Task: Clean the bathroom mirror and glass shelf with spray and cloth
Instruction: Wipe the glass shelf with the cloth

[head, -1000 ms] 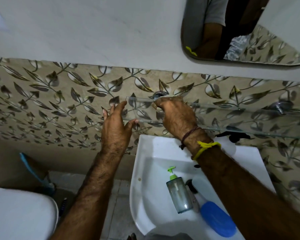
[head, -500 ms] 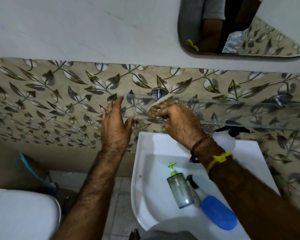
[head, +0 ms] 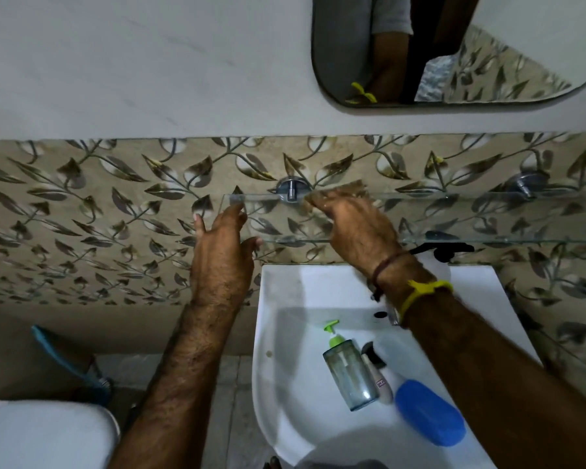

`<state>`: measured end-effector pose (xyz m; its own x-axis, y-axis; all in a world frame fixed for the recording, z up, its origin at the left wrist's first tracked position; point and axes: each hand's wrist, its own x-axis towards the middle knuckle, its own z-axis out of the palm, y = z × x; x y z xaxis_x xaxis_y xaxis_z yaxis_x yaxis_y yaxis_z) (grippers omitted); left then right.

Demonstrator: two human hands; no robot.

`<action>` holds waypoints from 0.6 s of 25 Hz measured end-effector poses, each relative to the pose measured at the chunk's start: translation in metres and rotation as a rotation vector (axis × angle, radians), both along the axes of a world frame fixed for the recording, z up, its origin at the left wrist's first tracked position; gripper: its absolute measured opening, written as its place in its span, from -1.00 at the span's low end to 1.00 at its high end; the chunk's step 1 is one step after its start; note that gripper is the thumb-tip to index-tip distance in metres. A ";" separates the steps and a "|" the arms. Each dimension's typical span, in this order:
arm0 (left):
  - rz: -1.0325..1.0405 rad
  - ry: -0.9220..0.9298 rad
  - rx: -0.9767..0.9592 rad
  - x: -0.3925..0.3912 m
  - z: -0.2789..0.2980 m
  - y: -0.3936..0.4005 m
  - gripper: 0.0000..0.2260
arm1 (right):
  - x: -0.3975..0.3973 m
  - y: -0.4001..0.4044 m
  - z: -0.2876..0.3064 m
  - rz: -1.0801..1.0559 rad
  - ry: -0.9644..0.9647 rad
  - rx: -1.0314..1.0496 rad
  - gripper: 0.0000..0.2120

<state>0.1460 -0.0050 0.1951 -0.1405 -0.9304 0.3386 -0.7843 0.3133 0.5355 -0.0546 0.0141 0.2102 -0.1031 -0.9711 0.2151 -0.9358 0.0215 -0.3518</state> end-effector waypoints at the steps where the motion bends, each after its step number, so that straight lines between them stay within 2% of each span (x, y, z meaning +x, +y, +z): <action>1: 0.004 -0.032 -0.001 -0.002 0.004 0.003 -0.45 | 0.005 -0.010 0.003 0.013 -0.001 0.018 -0.37; 5: 0.012 -0.141 0.012 -0.007 0.012 0.008 -0.44 | 0.009 -0.002 -0.002 0.077 -0.033 -0.003 -0.48; 7: 0.026 -0.199 0.008 -0.007 0.010 0.006 -0.44 | 0.003 0.011 -0.003 0.012 -0.069 -0.020 -0.50; 10: 0.019 -0.272 0.002 -0.013 0.009 0.006 -0.46 | 0.005 -0.004 0.000 -0.072 0.008 -0.010 -0.44; 15: 0.007 -0.322 0.007 -0.011 0.013 0.007 -0.62 | -0.015 0.017 0.003 0.175 -0.064 0.030 -0.51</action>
<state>0.1354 0.0018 0.2080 -0.2332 -0.9338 0.2713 -0.9160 0.3046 0.2611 -0.0695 0.0312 0.2133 0.0557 -0.9813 0.1842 -0.9017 -0.1286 -0.4128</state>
